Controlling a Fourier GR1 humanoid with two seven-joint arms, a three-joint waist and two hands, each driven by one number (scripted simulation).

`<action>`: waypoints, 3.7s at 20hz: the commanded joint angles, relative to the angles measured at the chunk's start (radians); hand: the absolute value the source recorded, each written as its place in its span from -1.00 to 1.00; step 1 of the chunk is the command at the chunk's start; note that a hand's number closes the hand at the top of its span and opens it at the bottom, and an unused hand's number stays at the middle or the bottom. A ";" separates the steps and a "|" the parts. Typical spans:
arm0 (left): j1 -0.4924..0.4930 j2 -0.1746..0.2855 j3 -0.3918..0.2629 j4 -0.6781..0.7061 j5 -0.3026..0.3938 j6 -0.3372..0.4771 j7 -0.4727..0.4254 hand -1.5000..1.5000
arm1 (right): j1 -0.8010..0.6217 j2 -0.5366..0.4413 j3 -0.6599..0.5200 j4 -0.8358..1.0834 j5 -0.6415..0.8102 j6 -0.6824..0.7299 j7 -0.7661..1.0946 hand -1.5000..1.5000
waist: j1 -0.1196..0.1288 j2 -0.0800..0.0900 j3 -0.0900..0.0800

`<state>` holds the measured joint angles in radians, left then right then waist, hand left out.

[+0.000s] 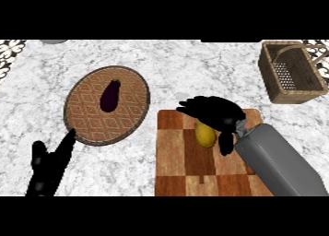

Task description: Pick the lemon from the cutting board and place it in the basket

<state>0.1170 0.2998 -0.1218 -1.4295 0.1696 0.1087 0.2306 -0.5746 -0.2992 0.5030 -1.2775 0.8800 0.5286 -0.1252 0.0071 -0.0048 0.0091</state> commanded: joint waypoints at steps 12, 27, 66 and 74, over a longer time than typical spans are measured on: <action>-0.036 -0.062 0.008 0.049 -0.073 0.003 0.052 0.00 | 0.016 0.072 -0.040 0.182 0.156 -0.081 -0.089 -1.00 | -0.002 0.006 -0.009; 0.056 -0.039 0.072 0.009 -0.042 -0.097 0.014 0.00 | 0.030 0.071 -0.015 0.238 0.319 -0.259 -0.222 1.00 | 0.000 0.005 -0.009; 0.005 -0.089 0.075 0.035 -0.099 -0.068 0.021 0.00 | -0.465 0.054 -0.824 -0.553 -0.265 -0.152 1.121 1.00 | -0.009 0.004 -0.010; 0.034 -0.075 0.095 -0.040 -0.087 -0.076 0.062 0.00 | -0.586 -0.100 -0.891 -0.285 -0.281 -0.164 1.072 1.00 | 0.000 0.004 -0.009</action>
<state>0.1377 0.2378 -0.0185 -1.4649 0.0932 0.0197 0.2547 -1.1226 -0.3428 -0.3618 -1.6517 0.6126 0.3536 0.9220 0.0071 -0.0034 0.0040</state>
